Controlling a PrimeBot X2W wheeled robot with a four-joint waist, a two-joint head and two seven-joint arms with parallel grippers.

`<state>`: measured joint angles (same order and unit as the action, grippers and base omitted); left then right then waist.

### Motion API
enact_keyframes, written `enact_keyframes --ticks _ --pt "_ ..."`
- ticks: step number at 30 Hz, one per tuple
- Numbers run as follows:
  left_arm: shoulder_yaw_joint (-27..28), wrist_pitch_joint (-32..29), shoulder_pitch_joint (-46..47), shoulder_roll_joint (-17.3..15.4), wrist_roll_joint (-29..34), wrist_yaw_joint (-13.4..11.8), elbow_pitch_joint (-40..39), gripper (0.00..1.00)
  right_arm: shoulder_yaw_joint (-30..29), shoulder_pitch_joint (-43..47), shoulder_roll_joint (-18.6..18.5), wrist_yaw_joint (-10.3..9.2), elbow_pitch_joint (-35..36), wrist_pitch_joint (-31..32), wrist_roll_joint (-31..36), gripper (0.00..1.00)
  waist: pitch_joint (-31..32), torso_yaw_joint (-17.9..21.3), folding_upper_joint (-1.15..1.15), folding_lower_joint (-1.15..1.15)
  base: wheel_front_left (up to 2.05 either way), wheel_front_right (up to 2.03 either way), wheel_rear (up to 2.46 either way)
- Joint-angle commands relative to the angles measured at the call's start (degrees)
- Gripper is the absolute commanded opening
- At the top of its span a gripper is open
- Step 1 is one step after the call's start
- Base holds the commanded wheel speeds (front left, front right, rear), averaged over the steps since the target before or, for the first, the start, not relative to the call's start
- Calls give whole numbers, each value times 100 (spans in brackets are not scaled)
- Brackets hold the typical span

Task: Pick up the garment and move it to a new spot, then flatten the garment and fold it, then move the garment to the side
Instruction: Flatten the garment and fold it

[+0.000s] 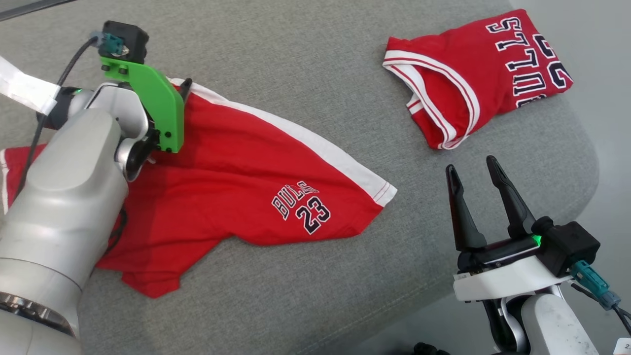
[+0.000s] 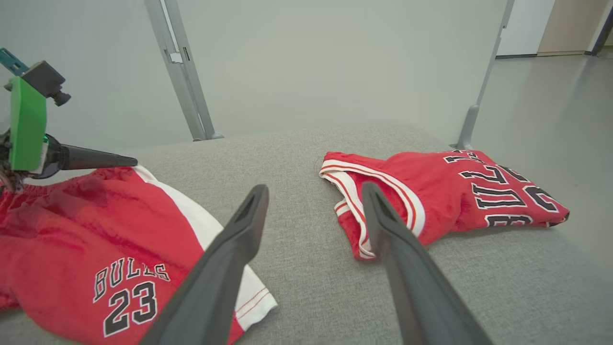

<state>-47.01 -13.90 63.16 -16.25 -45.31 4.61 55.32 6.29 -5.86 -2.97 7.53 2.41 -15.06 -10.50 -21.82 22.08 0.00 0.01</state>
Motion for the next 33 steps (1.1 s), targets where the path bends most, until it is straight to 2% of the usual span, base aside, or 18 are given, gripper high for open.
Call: enact_keyframes --ticks 1,8,12,13,14,15,23,26,33 --pt "-14 -76 103 -123 35 32 220 100 50 -29 10 -9 29 -14 -67 100 -330 426 0 -1 0 0 0" --pt "-177 -713 -27 -166 -60 166 834 100 -37 64 8 -9 44 -14 -57 100 -255 463 0 -1 0 0 0" --pt "-235 -921 -48 -149 -124 221 888 100 -84 74 7 -9 19 -14 -7 100 -182 400 0 -1 0 0 0" --pt "-228 -960 -36 -148 -162 234 890 65 -79 60 7 -9 20 -14 -5 100 -165 381 0 -1 0 0 0" --pt "-200 -984 -39 -130 -225 246 878 15 -75 46 7 -9 25 -14 1 100 -143 360 0 -1 0 0 0" --pt "-184 -1018 -65 -101 -279 257 847 0 -72 34 6 -9 26 -14 0 100 -115 342 0 -1 0 0 0" --pt "86 -532 445 3 -620 286 319 0 -132 -36 5 -9 12 -14 -26 100 -3 221 0 -1 0 0 0" --pt "162 -106 758 -5 -522 253 114 0 -185 -82 6 -9 26 -14 -66 100 -2 182 0 -1 0 0 0" --pt "200 586 1340 204 -310 188 -379 0 -284 -32 6 -9 -33 -14 -209 100 118 65 0 -1 0 0 0"
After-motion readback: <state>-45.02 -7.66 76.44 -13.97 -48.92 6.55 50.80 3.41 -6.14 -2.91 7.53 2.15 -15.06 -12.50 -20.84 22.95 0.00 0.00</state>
